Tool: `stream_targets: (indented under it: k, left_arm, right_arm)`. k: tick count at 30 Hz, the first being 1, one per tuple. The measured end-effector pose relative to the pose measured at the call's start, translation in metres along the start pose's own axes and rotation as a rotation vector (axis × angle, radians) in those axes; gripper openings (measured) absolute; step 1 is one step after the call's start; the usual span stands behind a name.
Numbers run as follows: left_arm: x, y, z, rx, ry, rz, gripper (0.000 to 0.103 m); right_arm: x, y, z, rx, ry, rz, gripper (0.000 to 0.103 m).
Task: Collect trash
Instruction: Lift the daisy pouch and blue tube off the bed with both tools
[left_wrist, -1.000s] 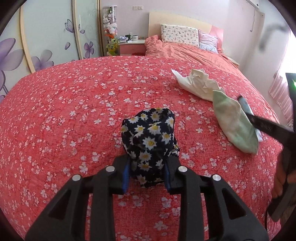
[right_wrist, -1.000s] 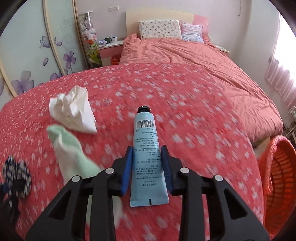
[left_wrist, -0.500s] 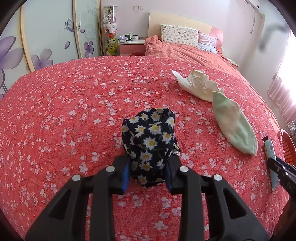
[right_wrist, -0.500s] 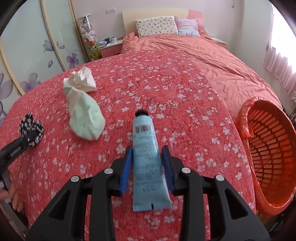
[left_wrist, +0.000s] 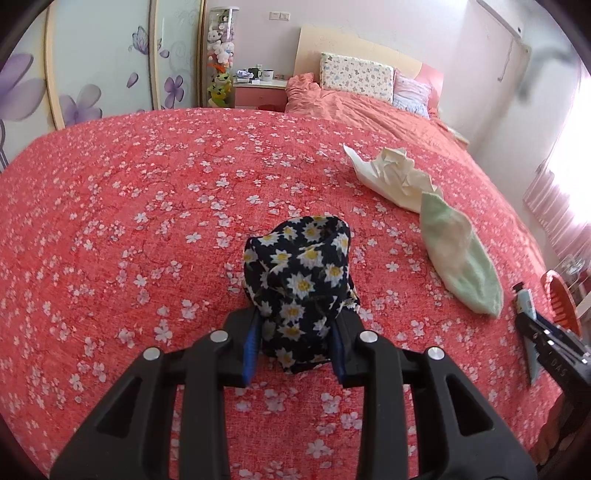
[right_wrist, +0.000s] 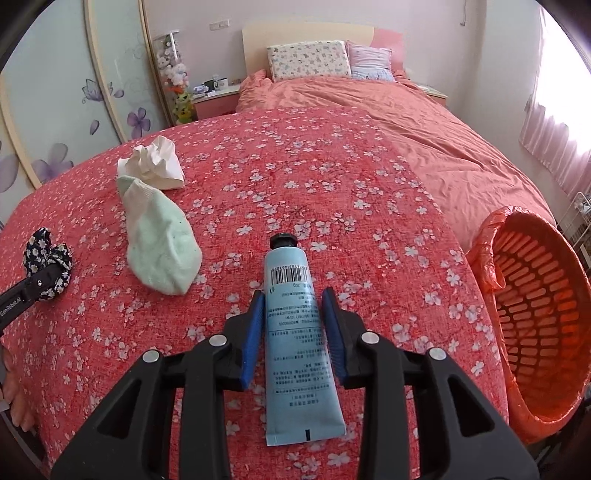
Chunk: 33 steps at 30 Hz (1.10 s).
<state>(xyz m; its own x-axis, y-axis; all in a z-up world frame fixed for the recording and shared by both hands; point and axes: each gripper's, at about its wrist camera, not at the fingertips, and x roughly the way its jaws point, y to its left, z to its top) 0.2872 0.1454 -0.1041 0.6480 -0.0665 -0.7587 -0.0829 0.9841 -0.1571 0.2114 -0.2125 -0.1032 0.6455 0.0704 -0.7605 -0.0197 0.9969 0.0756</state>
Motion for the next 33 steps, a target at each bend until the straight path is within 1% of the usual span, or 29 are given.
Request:
stream_targets:
  k: [2,7,9,10,11,13,16,18,20,22,24,27,33]
  left_arm:
    - [-0.001,0.001,0.0,-0.005,0.0,-0.004,0.032]
    - [0.001,-0.006,0.001,0.021,0.004,0.028,0.032]
    - [0.002,-0.014,0.001,0.052,0.008,0.046,0.036]
    - [0.004,-0.019,0.001,0.077,0.011,0.056,0.041]
    - [0.004,-0.023,0.001,0.098,0.015,0.069,0.042]
    - [0.005,-0.031,0.001,0.143,0.019,0.104,0.042]
    - [0.006,-0.034,0.003,0.158,0.023,0.114,0.043]
    - [0.008,-0.034,0.006,0.156,0.023,0.105,0.036]
    - [0.008,-0.034,0.007,0.16,0.02,0.092,0.022]
    - [0.006,-0.036,0.008,0.17,0.013,0.088,0.018]
    - [0.0,-0.039,0.007,0.181,-0.008,0.086,0.017]
    - [-0.013,-0.045,0.005,0.188,-0.045,0.06,0.016]
    - [-0.038,-0.064,0.006,0.213,-0.082,0.025,0.016]
  right_arm:
    - [0.0,0.0,0.0,0.001,0.0,0.001,0.033]
    - [-0.001,-0.001,-0.001,0.001,0.0,0.003,0.033]
    - [-0.001,-0.002,-0.002,0.003,-0.001,0.006,0.033]
    - [-0.001,-0.002,-0.002,0.005,-0.001,0.009,0.033]
    - [-0.001,-0.003,-0.002,0.006,0.0,0.011,0.033]
    - [-0.002,-0.004,-0.002,0.006,0.0,0.013,0.033]
    - [-0.002,-0.004,-0.003,0.006,-0.001,0.015,0.033]
    - [-0.003,-0.006,-0.003,0.012,-0.003,0.024,0.032]
    - [-0.005,-0.008,-0.005,0.016,-0.008,0.035,0.03]
    - [-0.008,-0.011,-0.008,0.022,-0.009,0.052,0.029]
    - [-0.012,-0.015,-0.012,0.034,-0.012,0.064,0.029]
    - [-0.02,-0.021,-0.017,0.055,-0.019,0.082,0.029]
    - [-0.04,-0.025,-0.017,0.05,-0.061,0.073,0.029]
